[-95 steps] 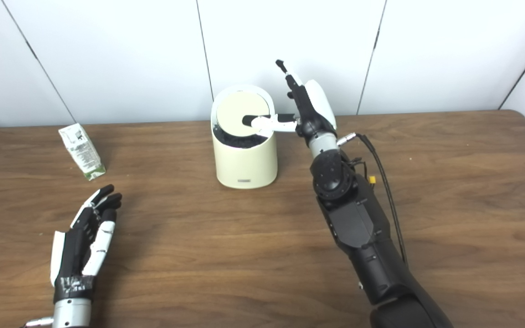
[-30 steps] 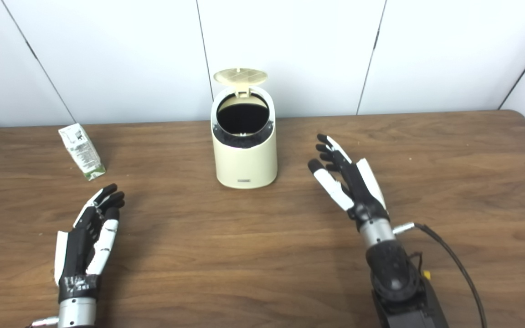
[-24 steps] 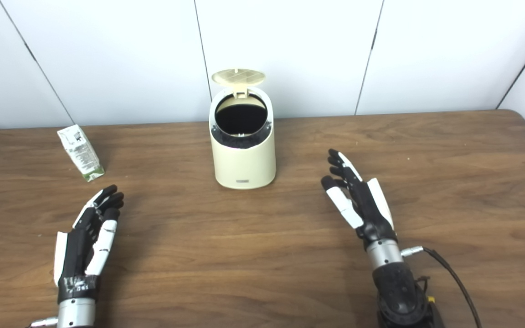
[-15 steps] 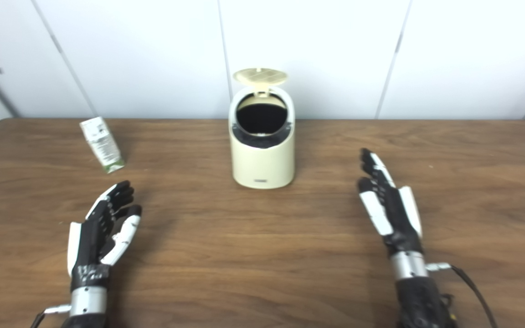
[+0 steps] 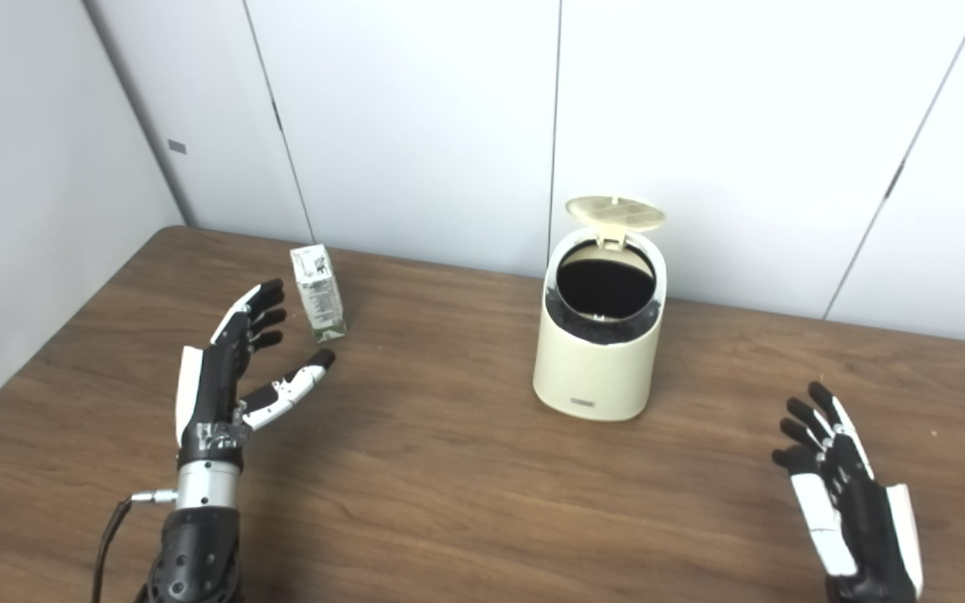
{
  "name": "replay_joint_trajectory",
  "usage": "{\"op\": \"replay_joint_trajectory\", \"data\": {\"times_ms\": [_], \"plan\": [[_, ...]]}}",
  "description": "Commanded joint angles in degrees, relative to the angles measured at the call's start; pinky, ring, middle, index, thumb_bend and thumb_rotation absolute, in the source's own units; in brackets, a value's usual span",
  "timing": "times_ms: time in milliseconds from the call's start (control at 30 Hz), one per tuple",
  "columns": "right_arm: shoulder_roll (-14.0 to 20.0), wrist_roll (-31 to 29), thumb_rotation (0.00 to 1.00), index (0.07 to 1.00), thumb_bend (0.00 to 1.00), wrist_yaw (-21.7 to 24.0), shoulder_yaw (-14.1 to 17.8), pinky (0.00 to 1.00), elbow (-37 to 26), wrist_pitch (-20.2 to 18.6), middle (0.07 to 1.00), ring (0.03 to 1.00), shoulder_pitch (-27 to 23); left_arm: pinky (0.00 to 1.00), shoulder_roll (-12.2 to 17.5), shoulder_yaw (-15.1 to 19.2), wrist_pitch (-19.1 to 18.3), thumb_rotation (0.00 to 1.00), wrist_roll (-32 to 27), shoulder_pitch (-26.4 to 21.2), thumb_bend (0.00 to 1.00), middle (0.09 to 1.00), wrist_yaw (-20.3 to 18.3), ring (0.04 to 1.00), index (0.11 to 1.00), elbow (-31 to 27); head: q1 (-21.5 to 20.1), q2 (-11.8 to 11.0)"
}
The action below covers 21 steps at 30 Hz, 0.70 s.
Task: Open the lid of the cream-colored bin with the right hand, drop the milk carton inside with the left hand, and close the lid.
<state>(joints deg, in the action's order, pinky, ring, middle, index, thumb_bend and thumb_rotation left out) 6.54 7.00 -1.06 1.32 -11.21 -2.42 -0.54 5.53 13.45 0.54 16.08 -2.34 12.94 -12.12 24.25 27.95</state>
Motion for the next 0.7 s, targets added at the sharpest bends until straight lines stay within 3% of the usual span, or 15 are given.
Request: {"op": "replay_joint_trajectory", "data": {"times_ms": [0,200,333,533,667], "plan": [[-0.7,1.8,0.85,0.882,0.6,-1.2,0.0,0.65,-2.1,-0.5,0.82,0.791,-1.5,0.77,1.9,0.9,-0.6,0.13,2.0,-3.1,0.79,0.863,1.4,0.816,0.894,-0.7,0.0,0.1],[-1.8,2.6,0.84,0.876,0.63,-1.6,0.1,0.61,-2.7,-2.0,0.798,0.765,-1.9,0.71,5.3,1.8,-2.3,0.2,3.2,-7.6,0.89,0.853,2.3,0.802,0.876,2.9,-0.1,-0.3],[-2.6,2.4,0.82,0.869,0.62,-1.6,0.1,0.58,-3.9,-3.6,0.786,0.749,-2.0,0.74,8.4,1.7,-2.1,0.14,3.0,-11.1,0.91,0.871,1.9,0.831,0.892,7.0,-1.0,0.2],[-2.6,1.3,0.83,0.906,0.67,0.0,-0.8,0.64,-5.6,-4.4,0.829,0.794,-1.7,0.76,12.0,0.0,-2.2,0.14,2.9,-15.8,0.95,0.878,1.0,0.846,0.904,14.5,-1.7,0.5],[-2.9,0.8,0.82,0.925,0.62,0.3,-1.0,0.69,-7.0,-5.3,0.851,0.822,-1.4,0.77,13.7,-1.6,-2.0,0.12,2.3,-18.2,0.96,0.896,-0.4,0.871,0.923,18.5,-1.8,0.5]]}}
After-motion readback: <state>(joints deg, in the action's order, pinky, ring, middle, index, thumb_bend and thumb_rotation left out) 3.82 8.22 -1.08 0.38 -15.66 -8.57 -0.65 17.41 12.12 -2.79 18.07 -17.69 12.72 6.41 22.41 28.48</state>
